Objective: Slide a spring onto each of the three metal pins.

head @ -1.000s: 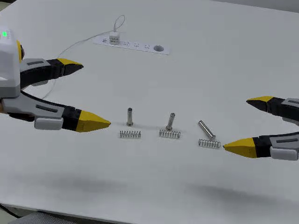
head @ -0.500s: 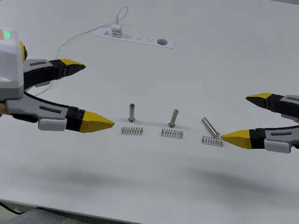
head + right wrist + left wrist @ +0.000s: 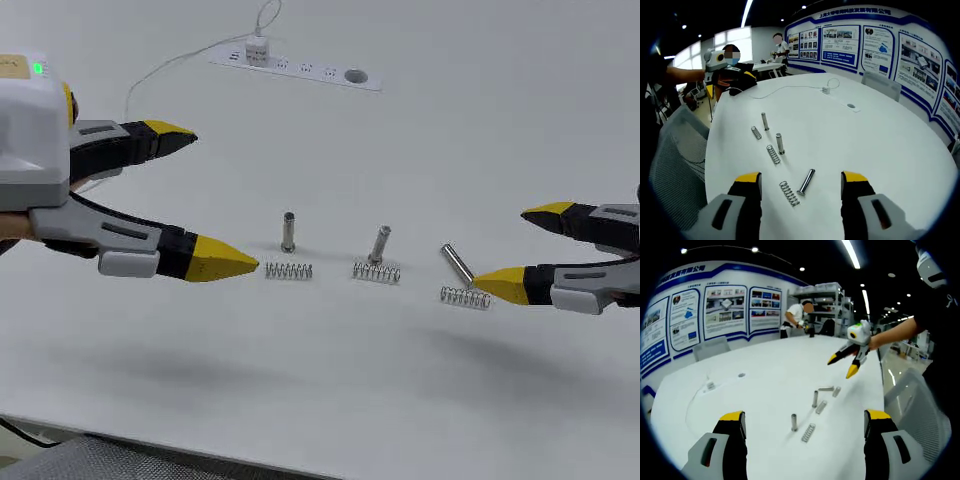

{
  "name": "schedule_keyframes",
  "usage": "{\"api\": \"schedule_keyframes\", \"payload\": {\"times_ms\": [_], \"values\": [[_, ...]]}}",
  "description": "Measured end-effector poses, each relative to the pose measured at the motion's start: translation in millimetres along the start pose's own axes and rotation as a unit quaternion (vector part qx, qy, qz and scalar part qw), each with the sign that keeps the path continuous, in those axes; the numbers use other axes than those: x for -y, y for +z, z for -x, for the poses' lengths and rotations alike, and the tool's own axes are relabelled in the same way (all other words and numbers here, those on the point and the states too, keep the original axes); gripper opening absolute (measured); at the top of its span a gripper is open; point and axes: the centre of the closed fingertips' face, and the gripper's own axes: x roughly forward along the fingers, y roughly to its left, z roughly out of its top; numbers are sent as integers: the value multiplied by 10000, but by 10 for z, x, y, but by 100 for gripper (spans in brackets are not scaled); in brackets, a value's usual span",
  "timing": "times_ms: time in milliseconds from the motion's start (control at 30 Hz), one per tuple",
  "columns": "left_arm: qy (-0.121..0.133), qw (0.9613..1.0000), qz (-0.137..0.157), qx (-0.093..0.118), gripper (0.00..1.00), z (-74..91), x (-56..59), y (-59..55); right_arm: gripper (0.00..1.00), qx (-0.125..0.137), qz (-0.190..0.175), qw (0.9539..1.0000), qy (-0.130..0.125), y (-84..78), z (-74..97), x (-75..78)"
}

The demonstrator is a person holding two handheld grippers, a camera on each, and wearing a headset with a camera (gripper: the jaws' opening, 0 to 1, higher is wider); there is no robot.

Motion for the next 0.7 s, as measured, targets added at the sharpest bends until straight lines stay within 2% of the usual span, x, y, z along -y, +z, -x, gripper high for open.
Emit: {"api": "schedule_keyframes", "payload": {"times_ms": [167,333,600,700], "values": [[-6,10000,30,-10,100,-9,6,-20,60,30,-130,9999,-105,3,-23,100],[9,9999,72,79,100,-33,-11,-13,56,-135,-100,9997,-184,-67,-70,120],[24,9999,86,92,100,-31,-24,-41,49,-238,-157,9992,-278,-98,-245,126],[43,9999,114,64,100,-19,-34,-65,44,-288,-204,9989,-298,-108,-333,126]]}}
